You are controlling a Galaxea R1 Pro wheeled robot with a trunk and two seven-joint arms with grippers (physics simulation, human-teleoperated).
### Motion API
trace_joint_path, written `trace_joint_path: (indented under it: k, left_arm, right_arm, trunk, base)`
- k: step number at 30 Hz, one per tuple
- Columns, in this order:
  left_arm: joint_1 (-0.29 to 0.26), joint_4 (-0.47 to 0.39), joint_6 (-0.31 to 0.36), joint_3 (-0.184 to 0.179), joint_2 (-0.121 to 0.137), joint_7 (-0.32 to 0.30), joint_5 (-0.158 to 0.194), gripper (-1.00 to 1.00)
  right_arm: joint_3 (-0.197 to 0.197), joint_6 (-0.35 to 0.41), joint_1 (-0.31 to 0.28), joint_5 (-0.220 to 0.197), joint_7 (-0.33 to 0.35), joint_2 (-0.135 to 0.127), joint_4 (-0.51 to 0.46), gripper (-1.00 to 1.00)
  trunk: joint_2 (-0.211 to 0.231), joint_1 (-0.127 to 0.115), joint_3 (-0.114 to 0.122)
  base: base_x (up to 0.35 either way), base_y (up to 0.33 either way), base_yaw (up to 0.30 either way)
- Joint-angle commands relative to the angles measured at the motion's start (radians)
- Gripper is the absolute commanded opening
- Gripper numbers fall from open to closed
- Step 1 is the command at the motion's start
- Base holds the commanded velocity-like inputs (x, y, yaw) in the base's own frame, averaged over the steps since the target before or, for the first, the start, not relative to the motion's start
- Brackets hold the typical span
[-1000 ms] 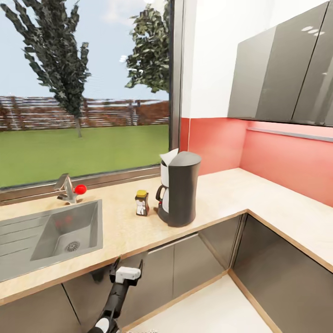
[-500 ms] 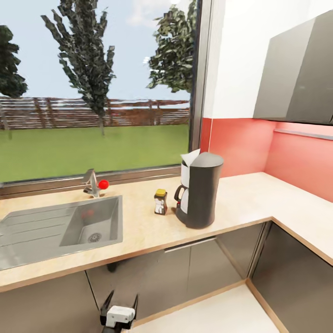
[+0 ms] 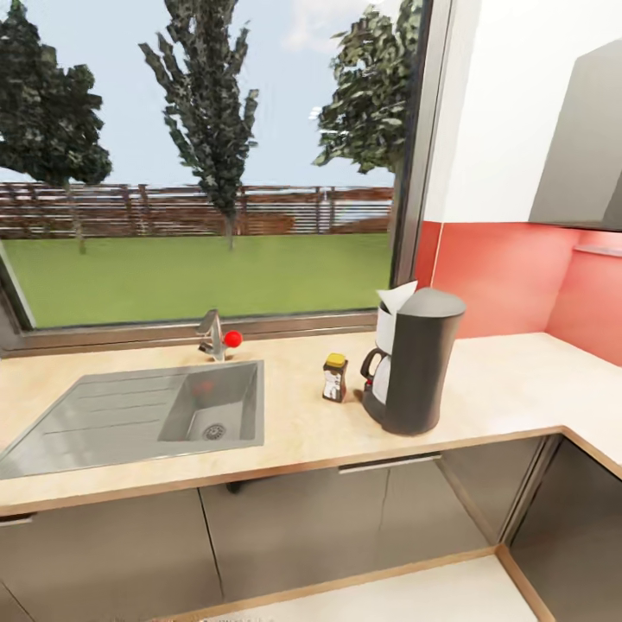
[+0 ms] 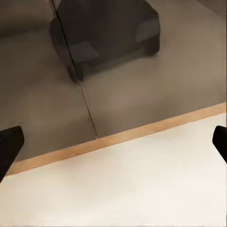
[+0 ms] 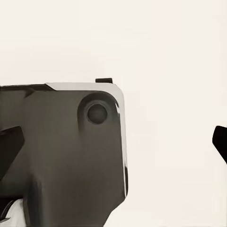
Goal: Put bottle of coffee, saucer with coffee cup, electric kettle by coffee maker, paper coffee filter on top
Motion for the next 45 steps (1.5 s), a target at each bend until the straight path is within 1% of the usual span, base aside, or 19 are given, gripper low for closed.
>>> trace_joint_path:
  k: [1,3,5,6,7,8,10,11,13,15,17,20,21,22,23,24,27,32,45]
  left_arm:
    - [0.0,0.034,0.004,-0.012,0.013,0.001,0.009,1.0]
    - [0.002,0.074,0.02,-0.01,0.032,0.002,0.011,1.0]
    - [0.019,0.103,0.068,-0.008,0.046,0.003,0.014,1.0]
    - [0.032,0.11,0.103,-0.007,0.049,0.003,0.014,1.0]
    - [0.051,0.118,0.196,-0.005,0.047,0.005,0.016,1.0]
    - [0.054,0.119,0.22,-0.005,0.047,0.005,0.016,1.0]
    - [0.064,0.122,0.31,-0.004,0.044,0.007,0.018,1.0]
    - [0.079,0.123,0.444,-0.002,0.043,0.008,0.049,1.0]
    - [0.082,0.123,0.502,-0.002,0.042,0.009,0.085,1.0]
    - [0.084,0.123,0.565,-0.002,0.041,0.009,0.134,1.0]
    - [0.086,0.123,0.642,-0.001,0.047,0.012,0.201,1.0]
    - [0.086,0.122,0.678,0.0,0.052,0.032,0.243,1.0]
    - [0.086,0.122,0.702,-0.001,0.054,0.056,0.272,1.0]
    - [0.086,0.122,0.714,-0.001,0.054,0.07,0.289,1.0]
    - [0.086,0.122,0.718,-0.001,0.054,0.074,0.296,1.0]
    - [0.085,0.122,0.731,-0.002,0.055,0.089,0.316,1.0]
    - [0.082,0.122,0.735,-0.002,0.056,0.093,0.325,1.0]
    - [0.077,0.121,0.777,-0.003,0.057,0.115,0.358,1.0]
    - [0.073,0.1,0.771,-0.006,0.052,0.115,0.365,1.0]
  right_arm:
    - [-0.006,-0.004,0.0,0.0,0.001,0.001,0.001,1.0]
    - [-0.006,-0.004,0.0,0.0,0.001,0.002,0.001,1.0]
    - [-0.006,-0.004,0.0,0.0,0.001,0.002,0.002,1.0]
    - [-0.006,-0.004,0.0,0.0,0.001,0.002,0.002,1.0]
    - [-0.006,-0.004,0.0,0.0,0.001,0.003,0.002,1.0]
    - [-0.006,-0.004,0.0,0.001,0.001,0.003,0.002,1.0]
    - [-0.006,-0.003,0.0,0.001,0.003,0.003,0.002,1.0]
    - [-0.006,-0.003,0.0,0.001,0.004,0.007,0.002,1.0]
    - [-0.005,-0.002,0.0,0.001,0.004,0.012,0.002,1.0]
    - [-0.004,-0.001,0.0,0.002,0.004,0.02,0.002,1.0]
    - [-0.004,-0.001,0.0,0.004,0.005,0.027,0.002,1.0]
    - [-0.004,-0.001,0.0,0.036,0.005,0.029,0.002,1.0]
    - [-0.004,-0.002,0.0,0.08,0.005,0.03,0.002,1.0]
    - [-0.005,-0.002,0.0,0.108,0.005,0.03,0.002,1.0]
    - [-0.005,-0.002,0.0,0.12,0.005,0.03,0.002,1.0]
    - [-0.005,-0.002,0.0,0.158,0.006,0.03,0.002,1.0]
    - [-0.006,-0.003,0.0,0.167,0.006,0.03,0.002,1.0]
    - [-0.006,0.001,0.0,0.172,0.004,0.035,0.002,1.0]
    - [-0.006,0.007,0.0,0.177,0.001,0.035,0.002,1.0]
  trunk:
    - [-0.001,0.0,0.0]
    - [-0.001,0.0,0.0]
    - [-0.001,0.0,0.0]
    - [-0.001,0.0,0.0]
    - [-0.001,0.0,0.0]
    - [-0.001,0.0,0.0]
    - [-0.001,0.0,0.0]
    - [-0.001,0.0,0.0]
    - [-0.001,0.0,0.0]
    - [-0.001,0.0,0.0]
    - [-0.001,0.0,0.0]
    - [-0.001,0.0,0.0]
    - [-0.001,0.0,0.0]
    - [-0.001,0.0,0.0]
    - [-0.001,0.0,0.0]
    - [-0.001,0.0,0.0]
    - [-0.001,0.0,0.0]
    - [-0.001,0.0,0.0]
    - [-0.001,0.0,0.0]
  base:
    - [0.0,0.0,0.279]
    - [0.0,0.0,0.278]
    - [0.0,0.0,0.278]
    - [0.0,0.0,0.278]
    - [0.0,0.0,0.278]
    - [0.0,0.0,0.278]
    - [0.0,0.0,0.278]
    - [0.0,0.0,0.278]
    - [0.0,0.0,0.278]
    - [0.0,0.0,0.279]
    - [0.0,0.0,0.278]
    - [0.0,0.0,0.278]
    - [0.0,0.0,0.278]
    - [0.0,0.0,0.278]
    - [0.0,0.0,0.278]
    - [0.0,0.0,0.279]
    - [0.0,0.0,0.279]
    - [0.0,0.0,0.279]
    - [0.0,0.0,0.279]
